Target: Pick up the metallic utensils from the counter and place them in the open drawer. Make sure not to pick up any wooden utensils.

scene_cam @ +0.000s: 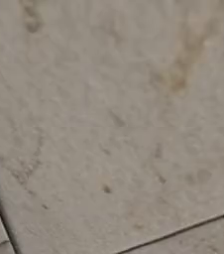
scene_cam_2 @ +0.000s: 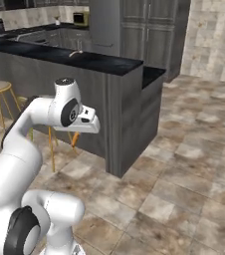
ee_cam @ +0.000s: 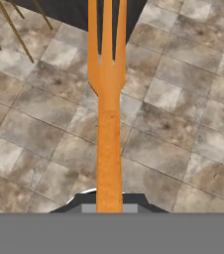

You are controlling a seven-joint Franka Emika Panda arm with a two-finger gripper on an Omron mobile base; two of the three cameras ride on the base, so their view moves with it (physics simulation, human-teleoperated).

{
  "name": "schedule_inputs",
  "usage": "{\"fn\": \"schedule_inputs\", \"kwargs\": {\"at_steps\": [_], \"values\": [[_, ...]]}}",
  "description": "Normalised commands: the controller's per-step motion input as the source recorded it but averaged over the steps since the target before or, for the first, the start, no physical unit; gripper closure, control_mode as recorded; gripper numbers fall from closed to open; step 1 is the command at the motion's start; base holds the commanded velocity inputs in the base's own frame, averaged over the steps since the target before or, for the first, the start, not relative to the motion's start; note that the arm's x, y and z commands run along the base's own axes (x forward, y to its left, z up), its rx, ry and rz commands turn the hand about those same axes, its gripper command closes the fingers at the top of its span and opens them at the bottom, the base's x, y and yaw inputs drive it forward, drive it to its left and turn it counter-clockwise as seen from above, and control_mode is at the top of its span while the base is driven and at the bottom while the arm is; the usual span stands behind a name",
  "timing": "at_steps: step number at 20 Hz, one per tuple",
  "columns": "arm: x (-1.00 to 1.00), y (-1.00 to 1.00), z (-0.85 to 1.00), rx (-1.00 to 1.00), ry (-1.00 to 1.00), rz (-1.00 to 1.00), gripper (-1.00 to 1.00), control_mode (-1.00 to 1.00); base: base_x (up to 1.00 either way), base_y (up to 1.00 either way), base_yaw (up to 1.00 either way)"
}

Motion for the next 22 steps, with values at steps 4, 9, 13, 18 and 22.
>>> {"fn": "schedule_inputs", "kwargs": {"at_steps": [4, 9, 13, 18, 22], "values": [[0.0, 0.0, 0.0, 0.0, 0.0, 0.0, 1.0, 1.0, -0.41, -1.0, 0.44], [0.0, 0.0, 0.0, 0.0, 0.0, 0.0, 1.0, 1.0, 0.06, -0.72, 0.58], [0.0, 0.0, 0.0, 0.0, 0.0, 0.0, 1.0, 1.0, 0.21, -0.36, 0.67], [0.0, 0.0, 0.0, 0.0, 0.0, 0.0, 1.0, 1.0, 0.37, -0.34, 0.68], [0.0, 0.0, 0.0, 0.0, 0.0, 0.0, 1.0, 1.0, 0.1, -0.16, 0.84]]}}
